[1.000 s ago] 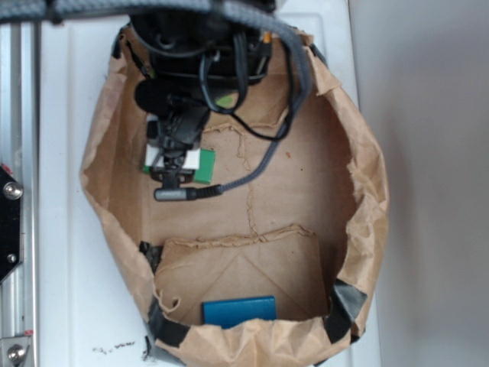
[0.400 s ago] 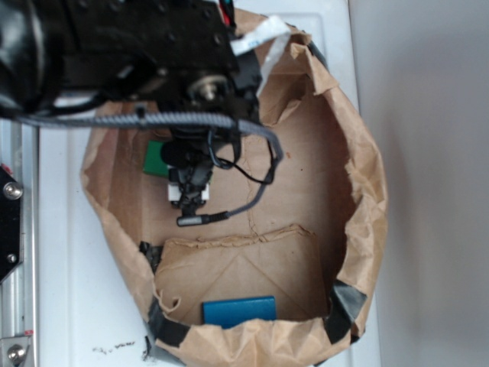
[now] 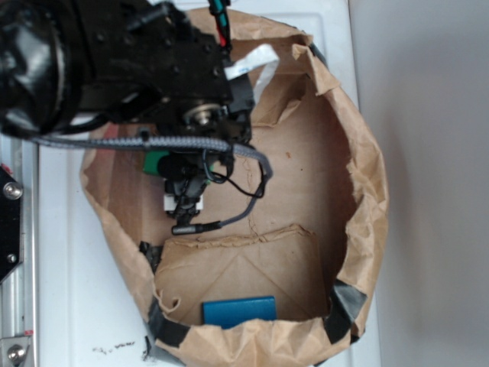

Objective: Grab the green block.

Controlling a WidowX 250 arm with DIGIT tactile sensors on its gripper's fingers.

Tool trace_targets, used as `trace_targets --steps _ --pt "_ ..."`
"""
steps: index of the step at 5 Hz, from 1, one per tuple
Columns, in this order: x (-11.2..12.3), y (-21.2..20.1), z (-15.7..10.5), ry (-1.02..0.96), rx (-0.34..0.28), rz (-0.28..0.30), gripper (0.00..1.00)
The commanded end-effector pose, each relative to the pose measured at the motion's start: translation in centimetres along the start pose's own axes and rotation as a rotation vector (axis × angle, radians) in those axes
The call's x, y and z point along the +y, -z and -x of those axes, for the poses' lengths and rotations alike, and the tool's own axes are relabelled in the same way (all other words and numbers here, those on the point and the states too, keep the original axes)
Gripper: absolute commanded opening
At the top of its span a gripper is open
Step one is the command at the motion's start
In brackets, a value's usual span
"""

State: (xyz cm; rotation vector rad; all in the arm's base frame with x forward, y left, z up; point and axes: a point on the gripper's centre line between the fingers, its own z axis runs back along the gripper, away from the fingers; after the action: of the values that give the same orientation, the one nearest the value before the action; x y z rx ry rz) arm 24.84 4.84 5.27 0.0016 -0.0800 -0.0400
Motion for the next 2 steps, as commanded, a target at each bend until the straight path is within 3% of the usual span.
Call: trace_targets --steps 1,2 --pt "-0.4 1.1 -1.4 0.046 -0.043 -0.045 1.00" --pt "-1.1 2.1 0.1 0.083 -0.055 -0.056 1.00"
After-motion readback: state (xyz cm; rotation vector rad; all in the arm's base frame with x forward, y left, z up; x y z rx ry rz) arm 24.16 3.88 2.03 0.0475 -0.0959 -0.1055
